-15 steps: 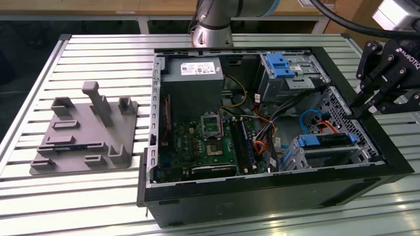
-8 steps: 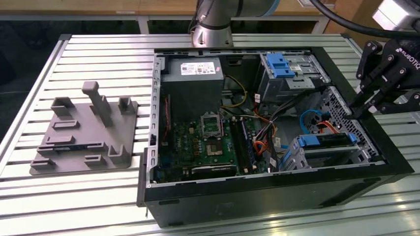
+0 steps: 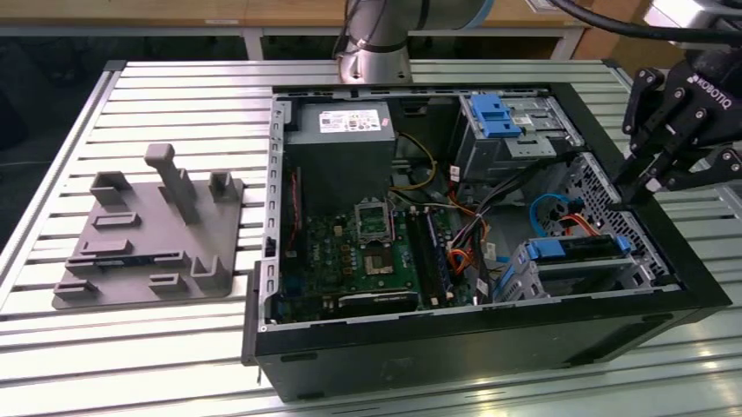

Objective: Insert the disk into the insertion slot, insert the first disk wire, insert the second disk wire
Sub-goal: 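Insert the second disk wire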

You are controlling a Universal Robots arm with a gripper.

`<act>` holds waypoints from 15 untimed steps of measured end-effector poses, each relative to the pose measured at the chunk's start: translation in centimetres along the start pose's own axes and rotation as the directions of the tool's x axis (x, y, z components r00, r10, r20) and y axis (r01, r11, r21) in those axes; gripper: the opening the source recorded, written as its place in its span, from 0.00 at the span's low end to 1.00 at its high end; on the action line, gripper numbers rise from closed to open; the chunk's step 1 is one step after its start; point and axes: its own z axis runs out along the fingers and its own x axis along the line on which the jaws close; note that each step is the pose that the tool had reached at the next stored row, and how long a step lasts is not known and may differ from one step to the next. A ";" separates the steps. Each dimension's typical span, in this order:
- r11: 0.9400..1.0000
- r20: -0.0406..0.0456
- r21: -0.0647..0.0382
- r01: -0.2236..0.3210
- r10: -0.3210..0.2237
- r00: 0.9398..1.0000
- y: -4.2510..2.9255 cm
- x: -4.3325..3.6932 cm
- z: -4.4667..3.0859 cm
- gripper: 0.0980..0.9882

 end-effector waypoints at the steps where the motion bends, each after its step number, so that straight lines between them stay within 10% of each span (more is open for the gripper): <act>1: 1.000 -0.013 0.000 -0.001 0.001 1.000 0.02 -0.33 0.03 0.23; 8: 1.000 -0.093 0.002 -0.006 0.006 0.996 1.04 -1.94 0.37 0.23; 15: 1.000 -0.116 0.003 0.011 -0.011 0.993 2.12 -2.99 1.33 0.23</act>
